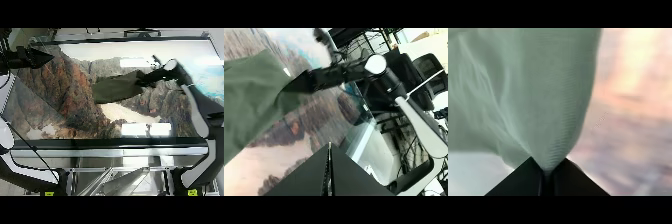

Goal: Fold the shirts.

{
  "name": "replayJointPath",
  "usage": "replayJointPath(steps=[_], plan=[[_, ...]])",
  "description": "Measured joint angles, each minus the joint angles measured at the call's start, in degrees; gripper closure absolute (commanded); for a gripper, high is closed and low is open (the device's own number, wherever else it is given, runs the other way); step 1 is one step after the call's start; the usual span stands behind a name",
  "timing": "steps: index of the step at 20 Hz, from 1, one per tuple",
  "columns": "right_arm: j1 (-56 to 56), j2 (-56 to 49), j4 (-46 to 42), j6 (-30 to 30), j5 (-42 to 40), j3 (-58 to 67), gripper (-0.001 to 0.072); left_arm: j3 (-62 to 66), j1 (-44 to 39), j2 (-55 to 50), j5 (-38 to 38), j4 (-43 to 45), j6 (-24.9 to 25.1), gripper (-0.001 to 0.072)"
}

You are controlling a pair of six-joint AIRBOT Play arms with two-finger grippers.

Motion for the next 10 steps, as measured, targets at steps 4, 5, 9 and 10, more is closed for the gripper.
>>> replayJointPath(steps=[4, 5, 9, 10], plan=[[-13.1, 10.1, -11.9, 7.9, 2.1, -4.2, 0.0699, 0.0, -1.0, 0.0, -1.9, 0.0, -0.2, 0.0694], [-16.9, 12.6, -14.4, 9.5, 2.0, -6.2, 0.0699, 0.0, -1.4, 0.0, -2.3, 0.0, -0.2, 0.0694], [-32.5, 22.4, -23.5, 16.2, -0.9, -18.3, 0.0699, 0.0, -4.2, 0.0, -2.7, 0.0, -0.2, 0.0694], [-36.3, 25.0, -25.2, 17.8, -2.6, -22.5, 0.0698, 0.0, -5.1, 0.0, -2.7, 0.0, -0.2, 0.0695]])
